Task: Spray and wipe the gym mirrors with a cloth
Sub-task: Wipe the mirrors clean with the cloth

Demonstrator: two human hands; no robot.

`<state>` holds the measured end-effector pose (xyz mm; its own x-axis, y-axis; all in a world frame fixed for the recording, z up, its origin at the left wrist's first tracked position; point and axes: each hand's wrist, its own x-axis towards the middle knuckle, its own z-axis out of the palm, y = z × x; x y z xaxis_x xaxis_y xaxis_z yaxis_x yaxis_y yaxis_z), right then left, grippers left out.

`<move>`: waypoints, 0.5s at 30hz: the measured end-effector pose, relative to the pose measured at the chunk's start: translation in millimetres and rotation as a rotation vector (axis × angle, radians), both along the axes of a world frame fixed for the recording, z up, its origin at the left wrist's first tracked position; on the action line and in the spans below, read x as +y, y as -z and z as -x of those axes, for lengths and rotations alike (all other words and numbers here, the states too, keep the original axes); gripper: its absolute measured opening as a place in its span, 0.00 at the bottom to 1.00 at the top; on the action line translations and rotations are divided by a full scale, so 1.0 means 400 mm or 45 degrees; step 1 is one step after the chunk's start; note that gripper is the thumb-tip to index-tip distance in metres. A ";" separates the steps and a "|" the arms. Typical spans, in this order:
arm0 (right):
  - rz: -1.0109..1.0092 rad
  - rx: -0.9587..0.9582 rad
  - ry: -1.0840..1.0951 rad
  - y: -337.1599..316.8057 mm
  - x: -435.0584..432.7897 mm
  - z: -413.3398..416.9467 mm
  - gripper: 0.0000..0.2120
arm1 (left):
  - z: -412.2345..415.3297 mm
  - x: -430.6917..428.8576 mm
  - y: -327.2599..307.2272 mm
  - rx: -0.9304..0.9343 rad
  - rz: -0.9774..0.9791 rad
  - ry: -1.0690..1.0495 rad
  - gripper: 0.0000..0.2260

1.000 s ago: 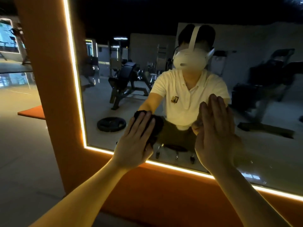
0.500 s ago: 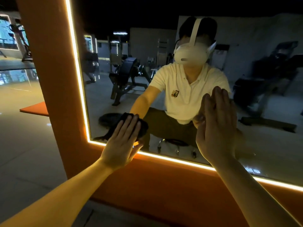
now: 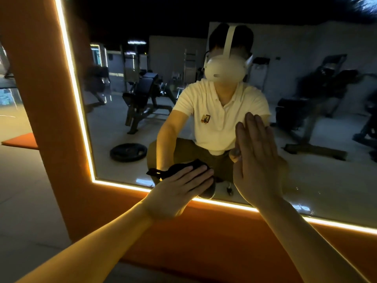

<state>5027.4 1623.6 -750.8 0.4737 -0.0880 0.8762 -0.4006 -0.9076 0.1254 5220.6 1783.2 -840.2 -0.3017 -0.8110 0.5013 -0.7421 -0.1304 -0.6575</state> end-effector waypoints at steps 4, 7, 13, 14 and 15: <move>-0.006 -0.012 -0.005 -0.002 0.004 0.001 0.34 | 0.011 -0.006 0.030 0.062 0.094 -0.008 0.40; -0.022 -0.011 0.004 -0.001 0.012 0.001 0.34 | 0.062 -0.045 0.041 0.069 0.115 -0.012 0.37; -0.003 0.055 0.018 0.015 0.006 0.010 0.34 | 0.093 -0.069 0.045 0.082 0.093 -0.035 0.37; 0.000 0.053 0.011 0.018 0.004 0.010 0.34 | 0.079 -0.053 0.041 0.090 0.089 -0.036 0.38; -0.001 0.043 0.003 0.019 0.003 0.009 0.34 | 0.060 -0.032 0.040 0.098 0.094 -0.048 0.39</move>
<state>5023.7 1624.7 -758.6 0.5027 -0.0899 0.8598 -0.3985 -0.9067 0.1381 5196.8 1770.4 -856.3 -0.2298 -0.7812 0.5804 -0.7838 -0.2049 -0.5862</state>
